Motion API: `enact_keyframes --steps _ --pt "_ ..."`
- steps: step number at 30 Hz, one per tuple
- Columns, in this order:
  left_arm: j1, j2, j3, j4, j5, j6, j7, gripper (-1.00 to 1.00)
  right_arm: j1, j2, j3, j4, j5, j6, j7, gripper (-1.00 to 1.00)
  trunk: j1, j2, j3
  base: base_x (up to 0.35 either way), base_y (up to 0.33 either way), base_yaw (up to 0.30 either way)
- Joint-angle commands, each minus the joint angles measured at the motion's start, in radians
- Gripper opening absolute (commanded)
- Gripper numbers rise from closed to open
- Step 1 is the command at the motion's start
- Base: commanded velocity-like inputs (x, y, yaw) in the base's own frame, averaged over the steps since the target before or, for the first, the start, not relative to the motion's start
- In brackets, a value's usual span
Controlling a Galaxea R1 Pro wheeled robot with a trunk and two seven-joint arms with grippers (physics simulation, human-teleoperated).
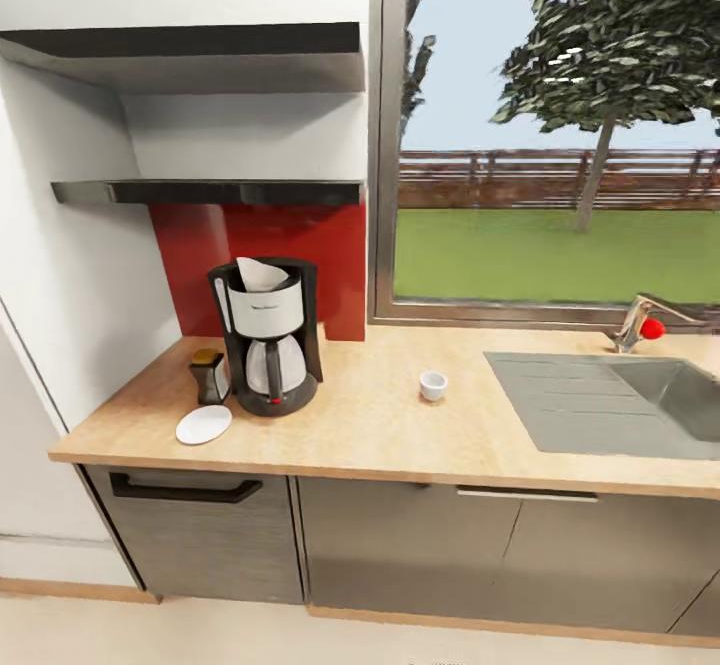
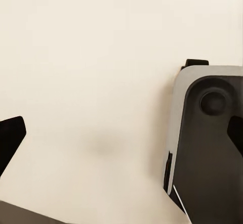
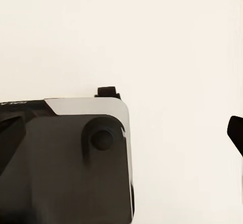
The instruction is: Set up a coffee station on the kitchen countertop: keep the coffee maker on the countertop, move the bottle of coffee from the kitchen shelf to the counter next to the coffee maker, place a paper coffee filter on top of the coffee maker, put the saucer next to the coffee maker with the coffee cup on the saucer, and place the electric kettle next to the coffee maker.
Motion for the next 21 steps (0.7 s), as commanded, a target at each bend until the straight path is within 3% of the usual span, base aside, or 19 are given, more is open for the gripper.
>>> enact_keyframes --steps 1,21 --pt "0.000 0.000 0.008 0.000 -0.010 -0.003 0.002 1.00 -0.001 0.000 -0.008 0.001 0.010 0.000 -0.003 1.00 0.000 -0.002 -0.002 0.040 -0.272 -0.300" --pt "-0.001 0.000 0.007 0.000 -0.010 -0.002 0.002 1.00 -0.001 -0.001 -0.008 0.001 0.010 0.000 -0.003 1.00 0.000 -0.002 -0.002 0.133 -0.213 -0.299"
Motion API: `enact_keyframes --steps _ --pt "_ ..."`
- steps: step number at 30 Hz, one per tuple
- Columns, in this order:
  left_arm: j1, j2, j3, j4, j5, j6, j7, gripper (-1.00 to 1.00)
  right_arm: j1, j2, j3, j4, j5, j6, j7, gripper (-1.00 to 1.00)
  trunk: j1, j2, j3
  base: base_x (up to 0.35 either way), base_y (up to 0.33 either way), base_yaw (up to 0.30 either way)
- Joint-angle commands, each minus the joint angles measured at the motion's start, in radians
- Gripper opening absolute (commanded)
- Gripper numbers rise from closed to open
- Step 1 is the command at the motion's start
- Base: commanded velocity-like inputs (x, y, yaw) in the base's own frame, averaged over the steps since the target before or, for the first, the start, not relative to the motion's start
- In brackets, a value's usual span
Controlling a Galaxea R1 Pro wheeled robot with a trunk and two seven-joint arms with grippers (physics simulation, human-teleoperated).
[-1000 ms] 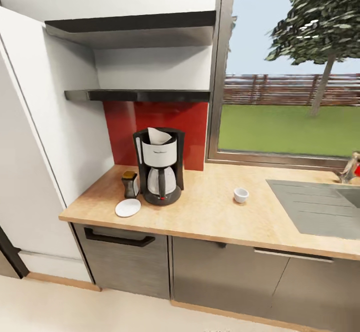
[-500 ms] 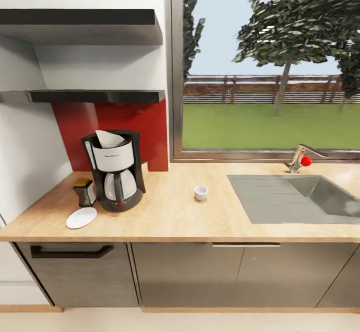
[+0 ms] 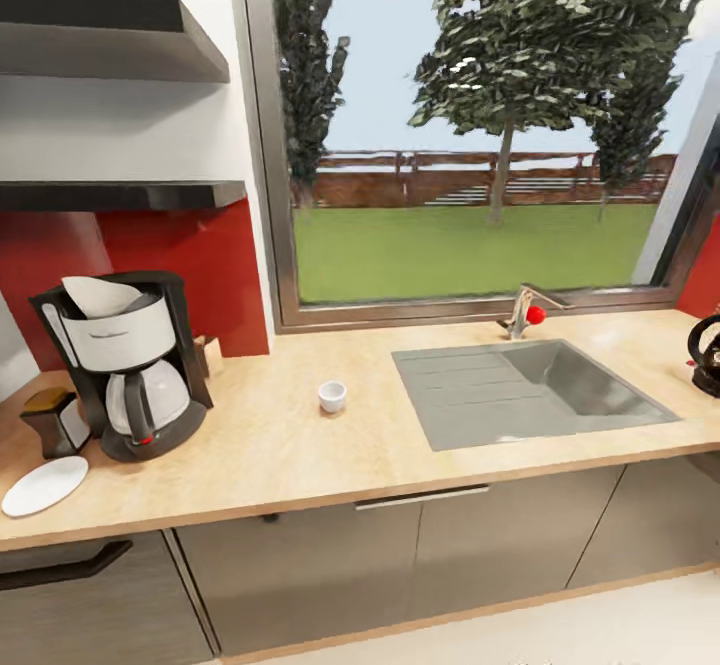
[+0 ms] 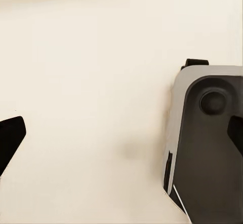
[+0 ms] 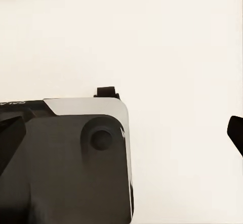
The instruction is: Set up a coffee station on the kitchen countertop: keep the coffee maker on the countertop, move the bottle of coffee from the kitchen shelf to the counter next to the coffee maker, place a paper coffee filter on top of the coffee maker, put the saucer next to the coffee maker with the coffee cup on the saucer, and place the electric kettle next to the coffee maker.
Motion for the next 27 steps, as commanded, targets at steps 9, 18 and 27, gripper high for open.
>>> enact_keyframes --steps 9,18,27 --pt "0.000 0.000 0.008 -0.001 -0.010 -0.002 0.001 1.00 -0.001 0.000 -0.008 0.001 0.011 0.000 -0.003 1.00 0.001 -0.001 -0.002 0.148 -0.205 -0.299" --pt "0.000 0.001 0.008 0.001 -0.010 -0.002 0.001 1.00 -0.001 -0.001 -0.008 0.001 0.011 0.000 -0.003 1.00 0.001 -0.001 -0.002 0.076 -0.026 -0.300" --pt "0.000 -0.004 0.004 -0.002 -0.012 -0.007 0.001 1.00 -0.001 -0.001 -0.008 0.001 0.011 0.000 -0.003 1.00 0.001 -0.001 -0.002 0.002 0.000 -0.300"
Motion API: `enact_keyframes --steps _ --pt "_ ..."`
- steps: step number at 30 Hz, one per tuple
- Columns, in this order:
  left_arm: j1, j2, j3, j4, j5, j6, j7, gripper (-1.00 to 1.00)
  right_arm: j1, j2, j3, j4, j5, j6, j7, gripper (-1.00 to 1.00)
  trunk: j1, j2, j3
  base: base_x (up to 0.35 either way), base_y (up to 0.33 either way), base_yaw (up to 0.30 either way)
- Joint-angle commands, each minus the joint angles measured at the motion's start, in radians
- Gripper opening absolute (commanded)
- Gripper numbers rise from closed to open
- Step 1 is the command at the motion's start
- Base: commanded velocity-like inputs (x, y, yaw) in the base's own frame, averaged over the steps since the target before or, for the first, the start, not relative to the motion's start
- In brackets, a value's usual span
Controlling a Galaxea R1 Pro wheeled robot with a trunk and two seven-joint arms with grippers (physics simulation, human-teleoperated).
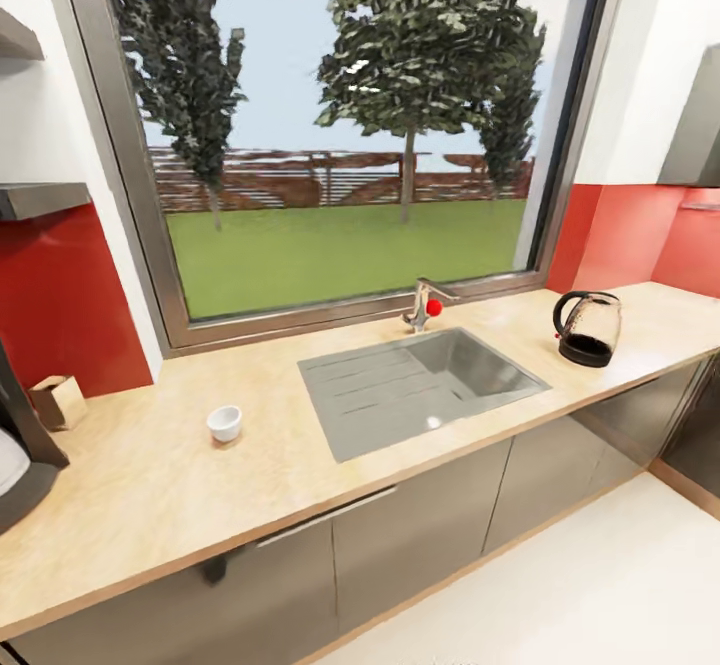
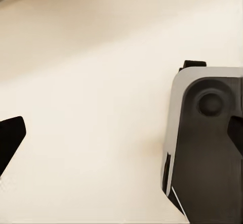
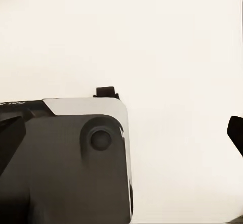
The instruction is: Set up a coffee station on the kitchen countertop: keep the coffee maker on the countertop, move the bottle of coffee from the kitchen shelf to the counter next to the coffee maker, place a paper coffee filter on top of the coffee maker, put the saucer next to the coffee maker with the coffee cup on the saucer, and place the electric kettle next to the coffee maker.
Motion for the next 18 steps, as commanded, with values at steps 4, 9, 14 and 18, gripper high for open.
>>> enact_keyframes --steps 4,9,14,18 --pt "-0.007 -0.014 -0.036 -0.003 -0.038 -0.009 0.001 1.00 -0.001 0.000 -0.008 0.001 0.010 0.000 -0.003 1.00 0.000 -0.002 -0.002 0.000 0.000 -0.300" --pt "-0.011 -0.064 -0.140 -0.150 -0.134 -0.011 0.002 1.00 -0.001 0.000 -0.008 0.001 0.010 0.000 -0.004 1.00 0.000 -0.002 -0.002 0.000 0.000 -0.300" --pt "-0.011 -0.114 -0.245 -0.348 -0.170 -0.011 0.000 1.00 -0.001 -0.003 -0.008 0.001 0.010 0.000 -0.004 1.00 0.000 -0.002 -0.002 0.000 0.000 -0.300" --pt "-0.018 -0.146 -0.370 -0.500 -0.173 -0.009 -0.021 1.00 -0.001 -0.004 -0.008 0.001 0.010 0.000 -0.004 1.00 0.000 -0.002 -0.002 0.000 0.000 -0.300"
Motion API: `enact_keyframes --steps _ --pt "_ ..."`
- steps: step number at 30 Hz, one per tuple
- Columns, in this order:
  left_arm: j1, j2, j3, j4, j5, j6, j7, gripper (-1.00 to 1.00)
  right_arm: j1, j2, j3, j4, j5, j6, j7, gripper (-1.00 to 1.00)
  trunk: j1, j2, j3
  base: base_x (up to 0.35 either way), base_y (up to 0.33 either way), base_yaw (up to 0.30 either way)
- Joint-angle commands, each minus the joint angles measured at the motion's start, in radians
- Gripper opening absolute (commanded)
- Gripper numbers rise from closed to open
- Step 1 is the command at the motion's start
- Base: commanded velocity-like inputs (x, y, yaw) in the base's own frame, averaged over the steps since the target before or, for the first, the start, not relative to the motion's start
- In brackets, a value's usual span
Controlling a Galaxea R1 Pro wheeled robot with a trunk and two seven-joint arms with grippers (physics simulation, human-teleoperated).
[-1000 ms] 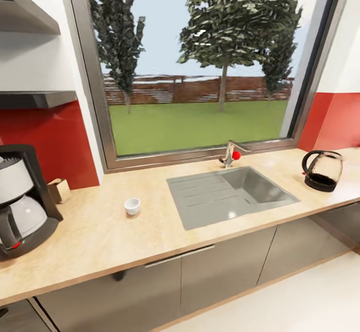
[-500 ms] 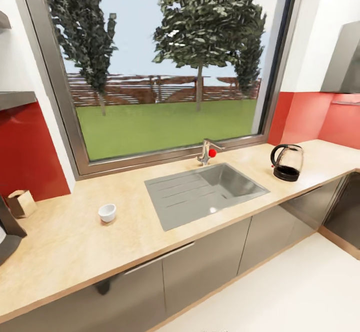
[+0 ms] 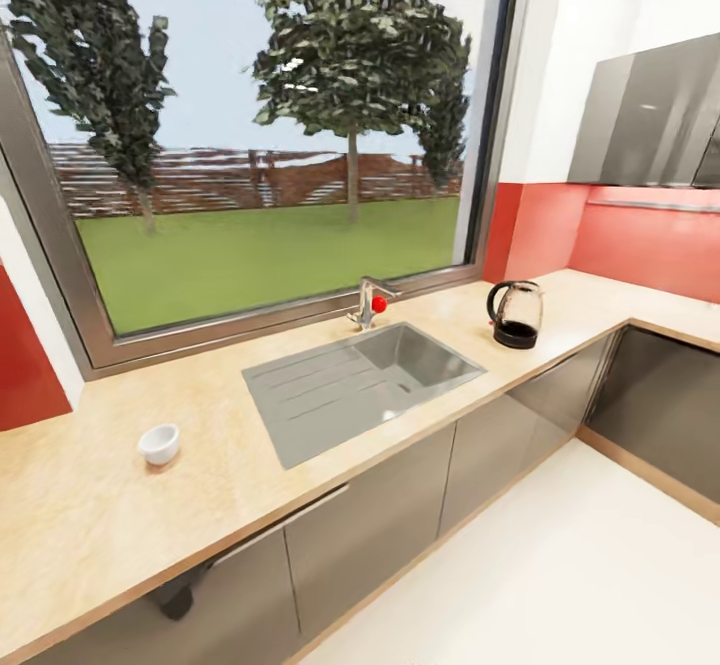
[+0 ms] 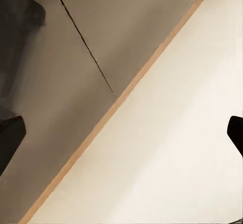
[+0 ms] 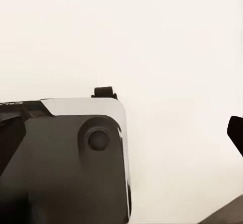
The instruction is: Set up a coffee station on the kitchen countertop: keep the coffee maker on the countertop, move the bottle of coffee from the kitchen shelf to the counter next to the coffee maker, place a paper coffee filter on top of the coffee maker, put the saucer next to the coffee maker with the coffee cup on the saucer, and place the electric kettle next to the coffee maker.
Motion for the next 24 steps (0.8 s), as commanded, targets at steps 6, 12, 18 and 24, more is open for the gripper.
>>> enact_keyframes --steps 6,12,18,24 --pt "-0.051 -0.050 -0.122 -0.095 -0.009 0.010 -0.072 1.00 -0.001 0.000 -0.008 0.001 0.010 0.000 -0.003 1.00 0.000 -0.002 -0.002 0.000 0.000 -0.300" --pt "-0.192 -0.094 -0.147 -0.285 0.066 0.133 -0.335 1.00 -0.001 0.001 -0.008 0.001 0.010 0.000 -0.003 1.00 0.000 -0.002 -0.002 0.000 0.000 -0.300" --pt "-0.360 -0.105 -0.149 -0.353 0.229 0.292 -0.475 1.00 -0.001 0.001 -0.008 0.001 0.010 0.000 -0.003 1.00 0.000 -0.002 -0.002 0.000 0.000 -0.300" --pt "-0.656 -0.105 -0.149 -0.359 0.418 0.525 -0.535 1.00 -0.001 0.002 -0.008 0.001 0.009 -0.001 -0.003 1.00 0.000 -0.002 -0.002 0.000 0.000 -0.300"
